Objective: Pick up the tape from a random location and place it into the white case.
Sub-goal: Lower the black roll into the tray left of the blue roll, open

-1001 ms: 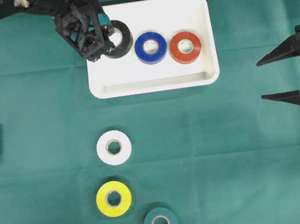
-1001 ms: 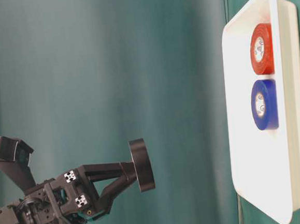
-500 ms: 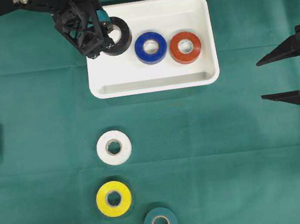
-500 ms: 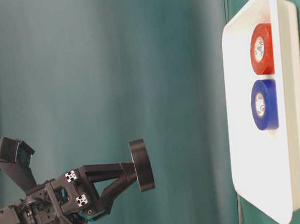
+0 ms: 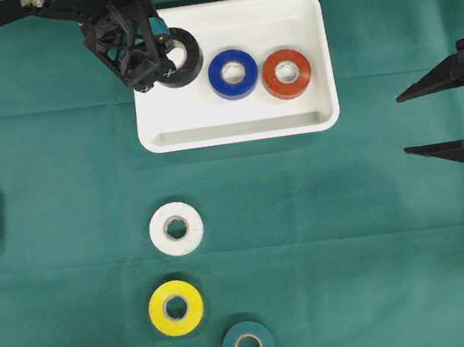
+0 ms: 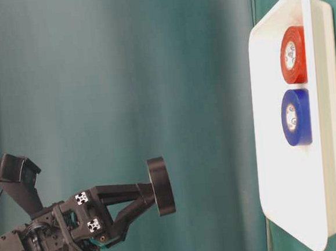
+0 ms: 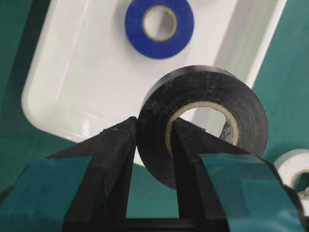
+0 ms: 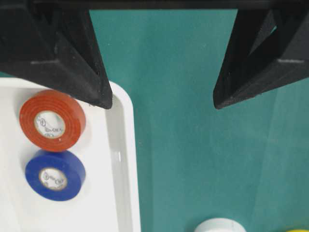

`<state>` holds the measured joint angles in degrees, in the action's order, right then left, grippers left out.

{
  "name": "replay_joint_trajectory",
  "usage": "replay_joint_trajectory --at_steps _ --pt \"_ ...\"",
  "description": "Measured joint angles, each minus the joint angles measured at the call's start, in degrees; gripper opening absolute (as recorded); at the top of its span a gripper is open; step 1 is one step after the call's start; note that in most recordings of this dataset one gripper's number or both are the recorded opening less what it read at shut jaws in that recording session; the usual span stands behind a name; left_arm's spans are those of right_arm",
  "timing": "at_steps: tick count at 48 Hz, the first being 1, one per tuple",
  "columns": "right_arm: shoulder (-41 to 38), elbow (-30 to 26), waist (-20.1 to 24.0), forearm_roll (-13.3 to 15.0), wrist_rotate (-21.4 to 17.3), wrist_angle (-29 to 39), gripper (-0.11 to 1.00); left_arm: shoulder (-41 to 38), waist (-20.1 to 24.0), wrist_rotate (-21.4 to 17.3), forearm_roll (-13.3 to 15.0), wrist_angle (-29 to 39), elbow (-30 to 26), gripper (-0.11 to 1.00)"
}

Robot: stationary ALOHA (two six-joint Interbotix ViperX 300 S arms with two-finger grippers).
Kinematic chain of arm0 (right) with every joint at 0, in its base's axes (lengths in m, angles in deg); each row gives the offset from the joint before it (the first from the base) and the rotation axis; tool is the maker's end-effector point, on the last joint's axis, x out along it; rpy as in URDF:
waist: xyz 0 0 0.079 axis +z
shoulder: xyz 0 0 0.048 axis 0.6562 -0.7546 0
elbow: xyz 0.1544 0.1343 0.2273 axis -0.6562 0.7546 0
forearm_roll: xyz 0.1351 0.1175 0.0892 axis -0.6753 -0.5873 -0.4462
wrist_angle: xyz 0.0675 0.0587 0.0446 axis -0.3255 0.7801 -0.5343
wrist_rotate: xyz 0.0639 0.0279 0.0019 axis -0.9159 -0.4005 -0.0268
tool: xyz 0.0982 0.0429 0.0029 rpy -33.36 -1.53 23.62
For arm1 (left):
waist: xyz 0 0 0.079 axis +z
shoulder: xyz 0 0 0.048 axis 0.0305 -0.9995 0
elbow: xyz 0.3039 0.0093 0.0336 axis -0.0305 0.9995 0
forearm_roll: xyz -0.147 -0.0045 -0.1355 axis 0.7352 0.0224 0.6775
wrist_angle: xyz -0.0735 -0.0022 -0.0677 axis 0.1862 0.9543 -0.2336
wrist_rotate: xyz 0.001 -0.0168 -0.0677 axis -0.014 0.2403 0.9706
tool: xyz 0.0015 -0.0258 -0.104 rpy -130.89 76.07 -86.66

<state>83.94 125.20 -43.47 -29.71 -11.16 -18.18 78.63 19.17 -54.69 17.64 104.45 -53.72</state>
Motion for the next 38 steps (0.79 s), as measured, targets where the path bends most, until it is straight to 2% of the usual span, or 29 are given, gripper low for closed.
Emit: replay_joint_trajectory --at_steps 38 --pt "0.00 0.00 -0.09 0.26 0.09 0.00 0.84 0.00 0.18 0.00 0.00 -0.62 1.67 0.17"
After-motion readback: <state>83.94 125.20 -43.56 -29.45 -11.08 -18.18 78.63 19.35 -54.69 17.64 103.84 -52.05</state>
